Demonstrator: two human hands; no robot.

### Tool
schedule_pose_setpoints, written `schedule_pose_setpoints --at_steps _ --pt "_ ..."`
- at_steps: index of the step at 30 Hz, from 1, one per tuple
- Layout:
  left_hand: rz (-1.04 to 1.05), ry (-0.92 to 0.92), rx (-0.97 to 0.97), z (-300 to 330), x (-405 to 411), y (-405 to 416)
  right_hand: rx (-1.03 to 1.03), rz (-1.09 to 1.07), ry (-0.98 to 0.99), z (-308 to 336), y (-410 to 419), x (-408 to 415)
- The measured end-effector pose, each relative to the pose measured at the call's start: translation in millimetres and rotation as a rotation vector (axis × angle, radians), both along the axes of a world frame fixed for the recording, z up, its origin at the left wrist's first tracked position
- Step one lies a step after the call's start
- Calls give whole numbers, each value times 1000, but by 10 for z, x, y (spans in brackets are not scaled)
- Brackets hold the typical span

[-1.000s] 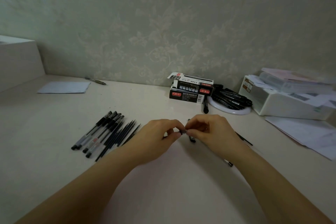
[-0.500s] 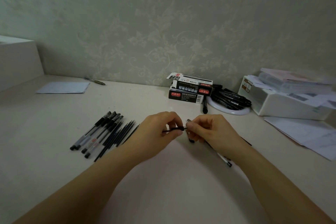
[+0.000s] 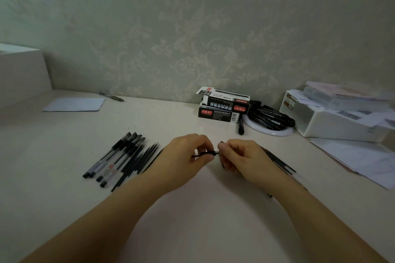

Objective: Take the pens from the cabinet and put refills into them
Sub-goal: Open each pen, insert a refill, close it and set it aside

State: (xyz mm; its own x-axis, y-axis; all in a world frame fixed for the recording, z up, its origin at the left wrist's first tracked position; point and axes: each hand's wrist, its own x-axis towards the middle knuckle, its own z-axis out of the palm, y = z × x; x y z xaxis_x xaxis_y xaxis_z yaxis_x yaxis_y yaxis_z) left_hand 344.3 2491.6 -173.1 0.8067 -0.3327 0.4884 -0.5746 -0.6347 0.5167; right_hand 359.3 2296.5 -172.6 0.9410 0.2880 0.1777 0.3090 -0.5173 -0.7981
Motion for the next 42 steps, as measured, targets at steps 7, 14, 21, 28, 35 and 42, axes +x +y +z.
schedule_pose_setpoints --at_steps 7,14,21,28,35,42 --pt "31 -10 -5 -15 31 23 77 59 -30 4 -18 32" --pt "21 -12 18 -25 29 15 42 25 -39 10 7 2" --pt "4 -18 0 4 24 8 49 72 -19 7 15 14" --pt "30 -96 -31 25 32 21 133 41 44 29 70 -10" --pt "162 -52 -20 -37 74 45 -438 -336 -343 -41 13 14" --pt "171 15 29 -65 101 115 -541 -210 -320 -122 76 21"
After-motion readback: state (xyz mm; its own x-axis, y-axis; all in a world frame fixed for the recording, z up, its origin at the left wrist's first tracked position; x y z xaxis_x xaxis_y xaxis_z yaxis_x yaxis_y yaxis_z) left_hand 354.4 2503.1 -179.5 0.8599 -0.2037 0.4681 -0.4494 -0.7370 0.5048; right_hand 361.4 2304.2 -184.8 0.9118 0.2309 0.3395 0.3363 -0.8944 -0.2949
